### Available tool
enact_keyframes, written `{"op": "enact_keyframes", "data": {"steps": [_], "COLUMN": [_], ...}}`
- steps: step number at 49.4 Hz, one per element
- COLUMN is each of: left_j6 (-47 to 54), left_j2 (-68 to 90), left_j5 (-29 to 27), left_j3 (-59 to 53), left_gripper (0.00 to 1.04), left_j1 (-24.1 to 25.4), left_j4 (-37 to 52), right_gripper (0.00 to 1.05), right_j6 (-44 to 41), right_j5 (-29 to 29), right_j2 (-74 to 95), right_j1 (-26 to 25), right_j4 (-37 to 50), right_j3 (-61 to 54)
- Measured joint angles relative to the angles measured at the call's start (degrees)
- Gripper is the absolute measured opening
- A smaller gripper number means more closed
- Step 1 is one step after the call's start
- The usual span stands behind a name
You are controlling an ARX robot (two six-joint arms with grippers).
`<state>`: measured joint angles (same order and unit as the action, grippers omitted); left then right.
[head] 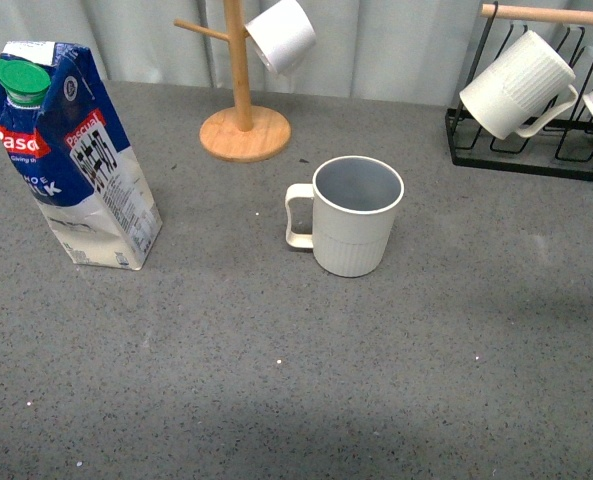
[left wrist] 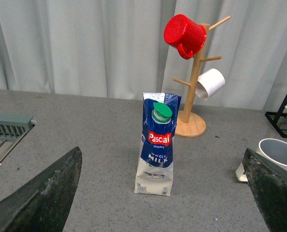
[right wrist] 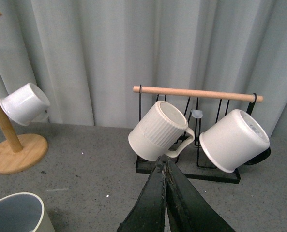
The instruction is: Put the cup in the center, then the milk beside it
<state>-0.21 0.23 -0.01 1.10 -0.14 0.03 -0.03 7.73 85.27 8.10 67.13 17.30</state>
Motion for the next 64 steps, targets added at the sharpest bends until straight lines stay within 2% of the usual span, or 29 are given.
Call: {"op": "enact_keyframes", "data": {"steps": [18, 21, 26, 49, 64], "left_j6": [0.0, 0.0, 0.0, 0.0, 0.0], "left_j2": [0.0, 0.0, 0.0, 0.0, 0.0], "left_j5": [0.0, 0.0, 0.0, 0.0, 0.0], "left_j3": [0.0, 0.0, 0.0, 0.0, 0.0], "left_gripper": [0.98, 0.98, 0.98, 0.98, 0.98], "left_j1": [0.0, 0.0, 0.0, 0.0, 0.0], "left_j4": [0.0, 0.0, 0.0, 0.0, 0.0], "right_gripper": [0.01, 0.01, 0.01, 0.01, 0.01], "right_j6": [0.0, 0.0, 0.0, 0.0, 0.0], "right_j5": [-3.8, -7.0, -7.2, -7.6, -7.6], "right_j2": [-18.2, -20.9, -26.1, -48.2, -57.9], "right_j1": [-3.9, -6.2, -7.9, -8.0, -8.0], "right_j4": [-7.5, -9.3, -12.9, -31.0, -40.0], "right_j3": [-10.8, -11.8, -13.4, -16.9, -17.0]}}
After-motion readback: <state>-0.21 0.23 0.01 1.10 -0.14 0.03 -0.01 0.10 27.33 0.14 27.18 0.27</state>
